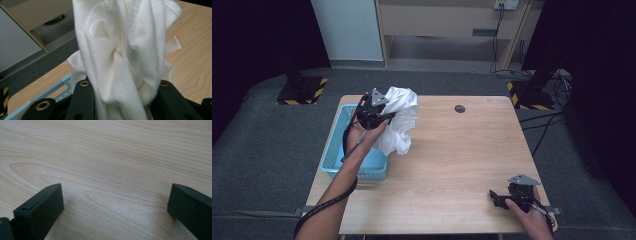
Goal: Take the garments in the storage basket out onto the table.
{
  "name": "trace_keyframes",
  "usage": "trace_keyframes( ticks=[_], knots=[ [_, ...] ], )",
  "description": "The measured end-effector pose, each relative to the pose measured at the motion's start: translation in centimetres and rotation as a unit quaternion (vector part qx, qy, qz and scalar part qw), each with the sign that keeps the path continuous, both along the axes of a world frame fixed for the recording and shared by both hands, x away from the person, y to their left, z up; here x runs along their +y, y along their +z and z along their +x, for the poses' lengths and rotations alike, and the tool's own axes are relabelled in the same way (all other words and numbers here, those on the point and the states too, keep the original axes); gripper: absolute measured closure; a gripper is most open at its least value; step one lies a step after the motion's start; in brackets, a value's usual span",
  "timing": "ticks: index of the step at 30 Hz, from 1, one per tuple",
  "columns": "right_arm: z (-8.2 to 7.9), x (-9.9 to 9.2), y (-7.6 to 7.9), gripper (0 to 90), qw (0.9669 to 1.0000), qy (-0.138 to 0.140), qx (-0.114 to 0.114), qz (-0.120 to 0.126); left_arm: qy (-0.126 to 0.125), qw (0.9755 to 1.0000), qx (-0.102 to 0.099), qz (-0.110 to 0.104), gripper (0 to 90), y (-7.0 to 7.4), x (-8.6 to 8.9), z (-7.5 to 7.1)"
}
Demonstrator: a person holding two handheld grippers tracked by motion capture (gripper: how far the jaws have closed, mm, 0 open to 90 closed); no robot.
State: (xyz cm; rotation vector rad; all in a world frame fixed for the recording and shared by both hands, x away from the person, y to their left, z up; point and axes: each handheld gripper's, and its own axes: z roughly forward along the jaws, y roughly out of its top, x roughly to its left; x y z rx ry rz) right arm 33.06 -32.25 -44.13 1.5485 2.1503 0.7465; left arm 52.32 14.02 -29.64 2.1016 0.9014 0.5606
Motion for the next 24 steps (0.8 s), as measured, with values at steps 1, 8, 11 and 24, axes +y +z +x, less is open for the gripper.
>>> trace_keyframes(
  ticks=[1,8,11,24],
  knots=[
    [0.0,0.0,0.0,0.3,1.0000,0.000,0.000,0.000,0.000,1.0000,-0.001,-0.001,65.8,0.0,-0.1,0.0],
    [0.0,0.0,0.0,0.3,1.0000,0.000,0.000,0.000,-0.006,1.0000,0.001,0.001,65.8,0.0,-1.0,0.3],
    [0.0,0.0,0.0,0.4,1.0000,0.000,0.000,0.000,-0.009,1.0000,0.003,0.001,65.8,-0.2,-1.4,0.5],
    [0.0,0.0,0.0,0.4,1.0000,0.001,0.000,0.000,-0.015,0.9999,-0.002,-0.004,65.9,-0.2,-3.2,1.0]
  ],
)
